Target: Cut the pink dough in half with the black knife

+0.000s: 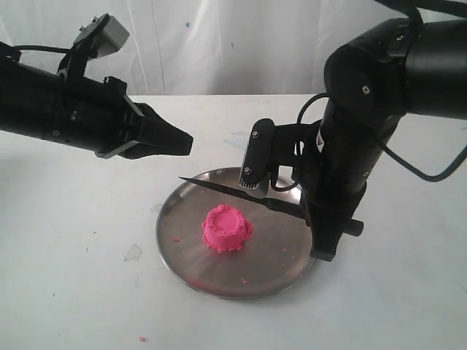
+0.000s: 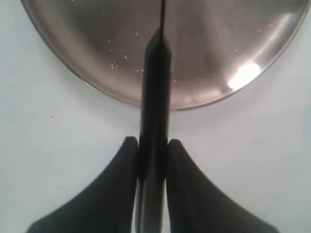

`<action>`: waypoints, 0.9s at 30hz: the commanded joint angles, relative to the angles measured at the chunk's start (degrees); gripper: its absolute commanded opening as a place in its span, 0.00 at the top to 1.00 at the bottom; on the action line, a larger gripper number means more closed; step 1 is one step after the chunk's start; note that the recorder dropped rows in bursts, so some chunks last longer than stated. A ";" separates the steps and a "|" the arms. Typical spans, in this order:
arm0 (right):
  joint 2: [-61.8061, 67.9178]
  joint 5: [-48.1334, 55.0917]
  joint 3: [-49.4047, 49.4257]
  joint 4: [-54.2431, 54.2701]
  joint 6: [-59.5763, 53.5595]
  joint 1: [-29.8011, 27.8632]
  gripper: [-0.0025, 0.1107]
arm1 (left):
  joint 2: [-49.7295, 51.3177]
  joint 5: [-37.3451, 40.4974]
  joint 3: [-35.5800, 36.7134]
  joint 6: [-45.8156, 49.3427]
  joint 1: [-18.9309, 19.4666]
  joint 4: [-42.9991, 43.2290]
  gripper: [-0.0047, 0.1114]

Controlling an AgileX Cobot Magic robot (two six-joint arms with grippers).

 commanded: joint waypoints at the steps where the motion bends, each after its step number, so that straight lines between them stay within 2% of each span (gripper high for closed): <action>1: -0.25 0.11 -0.11 -0.19 0.36 0.05 0.98 | 2.06 1.07 0.86 2.14 -0.04 -3.45 0.96; 8: -0.25 -0.10 -0.11 0.69 0.36 0.05 0.98 | 4.85 2.18 0.86 8.35 -0.04 -8.41 0.96; 18: -0.36 -0.35 -0.35 0.80 0.47 0.05 0.98 | 9.73 1.99 0.86 12.27 -0.04 -9.43 0.96; 27: -0.36 0.70 -4.50 1.90 2.32 0.05 0.98 | 12.30 0.02 0.86 15.23 -0.04 -10.68 0.96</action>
